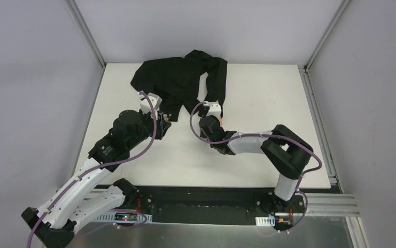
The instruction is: Paint the nails
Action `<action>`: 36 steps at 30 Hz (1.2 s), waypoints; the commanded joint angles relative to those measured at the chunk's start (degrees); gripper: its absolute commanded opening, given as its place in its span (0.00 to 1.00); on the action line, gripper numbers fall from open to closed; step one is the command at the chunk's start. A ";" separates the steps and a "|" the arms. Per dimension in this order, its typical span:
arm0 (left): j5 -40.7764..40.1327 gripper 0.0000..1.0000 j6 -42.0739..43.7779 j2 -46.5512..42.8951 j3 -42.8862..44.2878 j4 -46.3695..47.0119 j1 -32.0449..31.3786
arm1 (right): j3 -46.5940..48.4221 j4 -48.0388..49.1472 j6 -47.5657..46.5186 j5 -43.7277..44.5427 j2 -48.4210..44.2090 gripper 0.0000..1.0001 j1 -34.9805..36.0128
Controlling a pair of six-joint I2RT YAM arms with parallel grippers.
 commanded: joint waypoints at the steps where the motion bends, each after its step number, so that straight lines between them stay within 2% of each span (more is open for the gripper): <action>1: 0.40 0.00 -0.46 -0.31 2.31 1.26 0.26 | -0.49 0.00 -0.03 2.11 -3.03 0.00 0.70; 36: 0.40 0.00 -0.61 0.12 2.31 1.26 0.26 | -0.60 -3.91 -0.79 3.22 -5.55 0.00 2.11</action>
